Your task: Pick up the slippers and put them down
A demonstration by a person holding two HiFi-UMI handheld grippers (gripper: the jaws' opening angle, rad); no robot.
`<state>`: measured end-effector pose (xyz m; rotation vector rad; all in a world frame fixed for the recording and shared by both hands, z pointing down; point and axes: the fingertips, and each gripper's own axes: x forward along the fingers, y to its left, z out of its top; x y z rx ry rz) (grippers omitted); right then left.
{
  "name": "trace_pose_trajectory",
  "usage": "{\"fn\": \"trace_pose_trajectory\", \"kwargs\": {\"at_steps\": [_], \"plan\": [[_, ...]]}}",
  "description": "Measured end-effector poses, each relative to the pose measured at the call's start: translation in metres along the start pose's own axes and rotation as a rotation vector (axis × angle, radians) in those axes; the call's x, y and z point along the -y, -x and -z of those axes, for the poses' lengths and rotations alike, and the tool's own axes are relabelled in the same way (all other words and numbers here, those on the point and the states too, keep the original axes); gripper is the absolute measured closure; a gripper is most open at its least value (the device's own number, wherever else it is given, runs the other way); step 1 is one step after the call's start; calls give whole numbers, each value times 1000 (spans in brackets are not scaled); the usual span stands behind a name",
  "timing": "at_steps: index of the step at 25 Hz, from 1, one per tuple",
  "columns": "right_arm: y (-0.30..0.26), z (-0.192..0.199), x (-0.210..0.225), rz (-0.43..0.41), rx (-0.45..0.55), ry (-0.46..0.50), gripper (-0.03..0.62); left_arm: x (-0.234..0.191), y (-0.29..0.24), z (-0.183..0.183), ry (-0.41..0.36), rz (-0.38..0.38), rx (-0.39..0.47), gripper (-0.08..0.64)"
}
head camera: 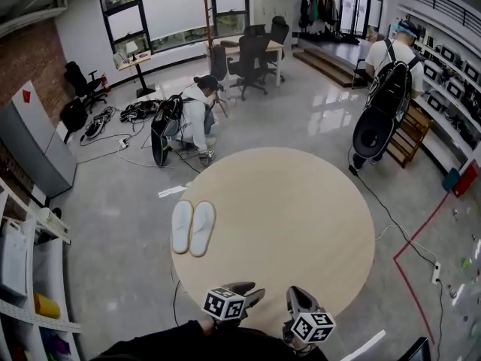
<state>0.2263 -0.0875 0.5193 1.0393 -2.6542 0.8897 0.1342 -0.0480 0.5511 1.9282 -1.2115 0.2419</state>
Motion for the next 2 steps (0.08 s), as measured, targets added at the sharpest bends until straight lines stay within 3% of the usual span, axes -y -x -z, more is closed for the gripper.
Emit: {"fn": "trace_pose_trajectory", "kwargs": {"at_steps": [2], "plan": [[7, -2, -1, 0, 1, 2, 568, 6, 3, 1, 6, -4, 3, 379]]}}
